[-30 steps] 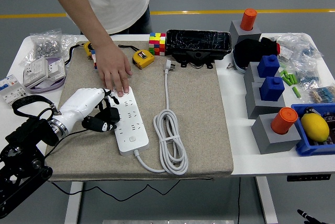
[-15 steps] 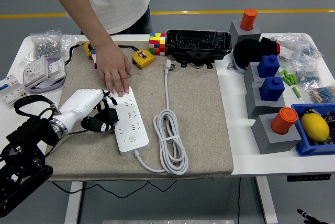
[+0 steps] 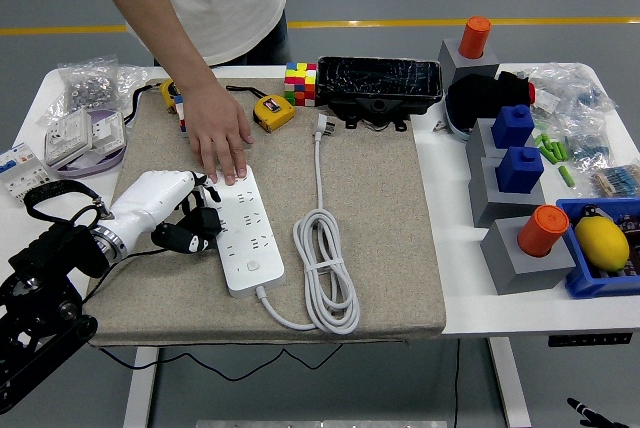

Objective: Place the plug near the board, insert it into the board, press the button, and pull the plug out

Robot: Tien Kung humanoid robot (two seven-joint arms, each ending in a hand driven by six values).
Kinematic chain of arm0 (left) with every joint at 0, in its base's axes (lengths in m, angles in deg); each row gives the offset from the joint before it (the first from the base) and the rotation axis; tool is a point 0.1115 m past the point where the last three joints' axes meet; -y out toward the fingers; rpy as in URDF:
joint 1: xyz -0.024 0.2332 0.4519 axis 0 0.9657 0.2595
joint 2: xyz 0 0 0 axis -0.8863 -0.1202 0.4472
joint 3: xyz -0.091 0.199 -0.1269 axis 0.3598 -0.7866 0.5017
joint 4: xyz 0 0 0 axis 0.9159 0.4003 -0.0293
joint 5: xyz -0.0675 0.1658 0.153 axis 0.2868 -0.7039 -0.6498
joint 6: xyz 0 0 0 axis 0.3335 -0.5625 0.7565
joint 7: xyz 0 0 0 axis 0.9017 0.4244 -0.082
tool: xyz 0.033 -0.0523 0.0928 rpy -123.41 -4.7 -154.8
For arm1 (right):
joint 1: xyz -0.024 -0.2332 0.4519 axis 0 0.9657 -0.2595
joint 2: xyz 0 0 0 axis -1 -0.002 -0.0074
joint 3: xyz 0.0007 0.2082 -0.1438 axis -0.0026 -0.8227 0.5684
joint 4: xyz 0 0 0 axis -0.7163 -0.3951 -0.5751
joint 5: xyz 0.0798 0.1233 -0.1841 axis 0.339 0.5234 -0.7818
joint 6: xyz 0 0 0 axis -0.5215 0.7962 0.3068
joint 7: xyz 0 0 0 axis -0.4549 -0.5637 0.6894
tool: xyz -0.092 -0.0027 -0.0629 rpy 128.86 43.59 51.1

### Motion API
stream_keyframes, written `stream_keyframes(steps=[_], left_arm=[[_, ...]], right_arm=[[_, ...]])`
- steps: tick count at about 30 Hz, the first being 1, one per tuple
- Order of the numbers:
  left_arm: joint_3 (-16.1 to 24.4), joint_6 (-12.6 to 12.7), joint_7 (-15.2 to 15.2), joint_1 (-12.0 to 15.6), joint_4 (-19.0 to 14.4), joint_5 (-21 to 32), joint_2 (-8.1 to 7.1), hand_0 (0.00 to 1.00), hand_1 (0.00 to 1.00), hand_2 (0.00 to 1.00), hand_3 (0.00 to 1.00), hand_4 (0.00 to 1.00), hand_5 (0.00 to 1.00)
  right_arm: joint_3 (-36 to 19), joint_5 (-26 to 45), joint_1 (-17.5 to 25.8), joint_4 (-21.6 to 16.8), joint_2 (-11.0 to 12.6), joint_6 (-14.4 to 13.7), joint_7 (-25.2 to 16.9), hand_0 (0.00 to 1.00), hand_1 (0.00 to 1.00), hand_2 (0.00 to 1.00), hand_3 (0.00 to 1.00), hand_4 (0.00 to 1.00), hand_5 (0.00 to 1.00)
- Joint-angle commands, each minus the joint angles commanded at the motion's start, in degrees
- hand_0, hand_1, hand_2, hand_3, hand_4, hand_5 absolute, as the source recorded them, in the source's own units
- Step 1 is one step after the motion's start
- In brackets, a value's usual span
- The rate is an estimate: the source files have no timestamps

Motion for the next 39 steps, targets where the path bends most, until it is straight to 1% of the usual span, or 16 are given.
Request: stream_keyframes(steps=[18, 19, 24, 25, 30, 31, 36, 37, 39], left_arm=[[-0.55, 0.01, -0.14, -0.67, 0.65, 0.1, 0.11, 0.341, 0.391, 0.427, 0.598, 0.68, 0.002], [-0.52, -0.18, -0.28, -0.68, 0.66, 0.28, 0.12, 0.347, 0.431, 0.49, 0.595, 0.74, 0.002], [-0.34, -0.44, -0.27, -0.5, 0.72, 1.22, 0.09, 0.347, 0.431, 0.49, 0.595, 0.74, 0.002], [-0.29, -0.38, -0.18, -0.46, 0.72, 1.48, 0.09, 0.407, 0.524, 0.559, 0.591, 0.956, 0.008], [0.04, -0.32, 0.12, -0.36, 0.68, 2.41, 0.05, 0.407, 0.524, 0.559, 0.591, 0.956, 0.008], [0.1, -0.29, 0.19, -0.31, 0.66, 2.72, 0.05, 0.475, 0.651, 0.675, 0.709, 0.998, 0.252], [0.39, 0.26, 0.69, -0.09, 0.56, 4.11, 0.06, 0.475, 0.651, 0.675, 0.709, 0.998, 0.252], [0.45, 0.28, 0.67, -0.11, 0.57, 4.26, 0.1, 0.506, 0.674, 0.713, 0.749, 0.998, 0.323], [0.46, 0.32, 0.76, -0.11, 0.53, 4.46, 0.1, 0.506, 0.674, 0.713, 0.749, 0.998, 0.323]], right_arm=[[0.06, 0.05, 0.01, -0.1, -0.02, -0.01, 0.01, 0.66, 0.669, 0.675, 0.586, 0.998, 0.563], [0.04, 0.06, 0.02, -0.11, -0.03, -0.01, 0.01, 0.657, 0.67, 0.675, 0.586, 0.998, 0.564], [-0.01, 0.04, 0.08, -0.08, -0.04, -0.01, 0.01, 0.657, 0.67, 0.675, 0.586, 0.998, 0.564], [0.0, 0.03, 0.1, -0.08, -0.05, 0.0, 0.01, 0.658, 0.668, 0.675, 0.586, 0.998, 0.564], [0.11, 0.07, 0.13, -0.12, -0.11, 0.02, 0.0, 0.658, 0.668, 0.675, 0.586, 0.998, 0.564], [0.13, 0.09, 0.13, -0.14, -0.12, 0.02, -0.01, 0.657, 0.668, 0.675, 0.586, 0.998, 0.564], [0.2, 0.09, 0.2, -0.16, -0.09, 0.03, -0.02, 0.657, 0.668, 0.675, 0.586, 0.998, 0.564], [0.22, 0.1, 0.17, -0.16, -0.06, 0.03, -0.02, 0.66, 0.668, 0.675, 0.587, 0.998, 0.564], [0.19, 0.09, 0.14, -0.13, -0.08, 0.05, -0.01, 0.66, 0.668, 0.675, 0.587, 0.998, 0.564]])
